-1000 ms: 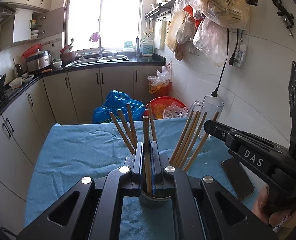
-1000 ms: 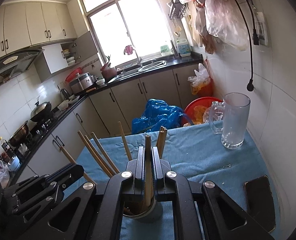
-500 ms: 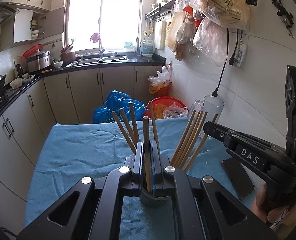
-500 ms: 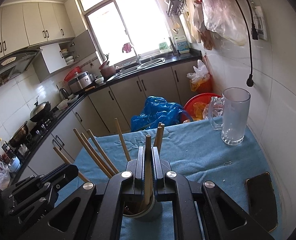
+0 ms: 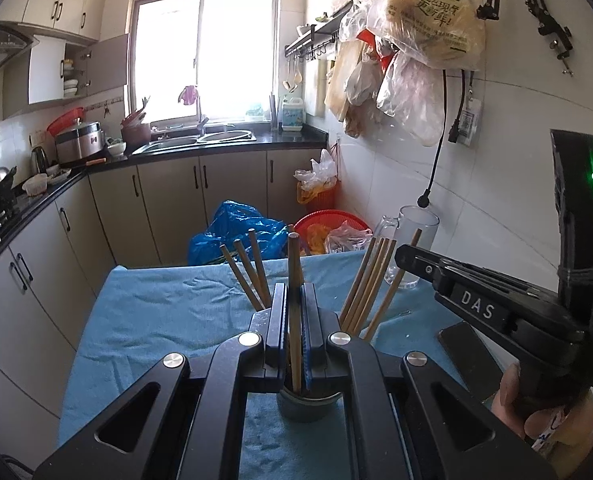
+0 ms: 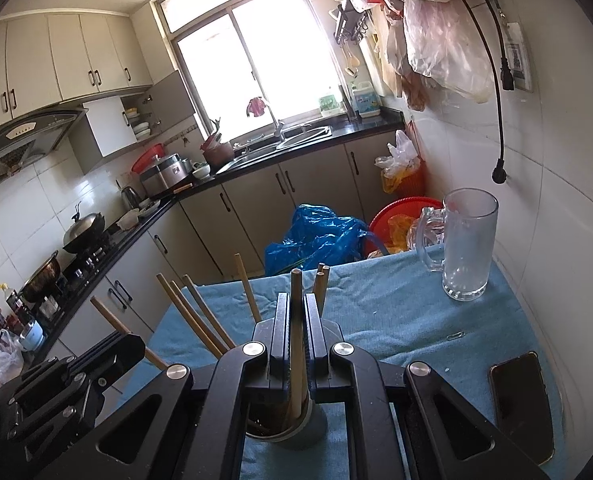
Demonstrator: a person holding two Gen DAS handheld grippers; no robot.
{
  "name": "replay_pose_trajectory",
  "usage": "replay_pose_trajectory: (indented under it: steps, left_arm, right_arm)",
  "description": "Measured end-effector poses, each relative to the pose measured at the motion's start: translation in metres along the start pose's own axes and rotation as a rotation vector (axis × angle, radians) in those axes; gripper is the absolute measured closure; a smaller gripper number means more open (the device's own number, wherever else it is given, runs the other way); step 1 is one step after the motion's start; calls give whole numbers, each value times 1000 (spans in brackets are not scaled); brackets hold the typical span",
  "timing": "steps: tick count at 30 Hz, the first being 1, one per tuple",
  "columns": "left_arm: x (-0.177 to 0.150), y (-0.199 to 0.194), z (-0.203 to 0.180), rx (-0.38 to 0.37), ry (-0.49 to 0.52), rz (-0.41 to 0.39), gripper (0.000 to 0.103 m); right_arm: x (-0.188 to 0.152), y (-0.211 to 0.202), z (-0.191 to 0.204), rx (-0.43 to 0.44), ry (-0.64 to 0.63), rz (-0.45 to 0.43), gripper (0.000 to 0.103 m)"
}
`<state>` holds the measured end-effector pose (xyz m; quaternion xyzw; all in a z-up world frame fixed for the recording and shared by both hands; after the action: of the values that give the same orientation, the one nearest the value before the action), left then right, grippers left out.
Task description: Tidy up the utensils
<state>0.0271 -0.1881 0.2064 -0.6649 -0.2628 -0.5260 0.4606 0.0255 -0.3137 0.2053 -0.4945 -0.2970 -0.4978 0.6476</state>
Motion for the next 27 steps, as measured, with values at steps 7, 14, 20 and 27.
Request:
replay_pose_trajectory:
  steps: [7, 14, 20, 27]
  left_arm:
    - [-3, 1, 1, 16, 11, -1, 97]
    - [-4, 2, 1, 25, 13, -6, 97]
    - [-5, 3, -1, 25, 10, 1, 97]
    - [-13, 13, 3, 28, -4, 38, 97]
  right_arm:
    - [-1, 0, 0, 1, 1, 0, 96]
    - [0, 1, 0, 2, 2, 0, 96]
    - [1, 6, 2, 2, 1, 5, 96]
    - [-4, 14, 5, -2, -5, 23, 96]
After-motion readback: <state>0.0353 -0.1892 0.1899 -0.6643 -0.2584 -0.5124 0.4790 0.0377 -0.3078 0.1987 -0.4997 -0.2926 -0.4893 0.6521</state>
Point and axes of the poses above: each gripper's, at about its wrist camera, not at the fingertips, and y roughly the way its jaws point, z to its left, x to its top, the point moved 2 cm from there along y, roughly the way its jaws point, and after that the axes turned 11 degrees about -z, right-handed, at the moved point
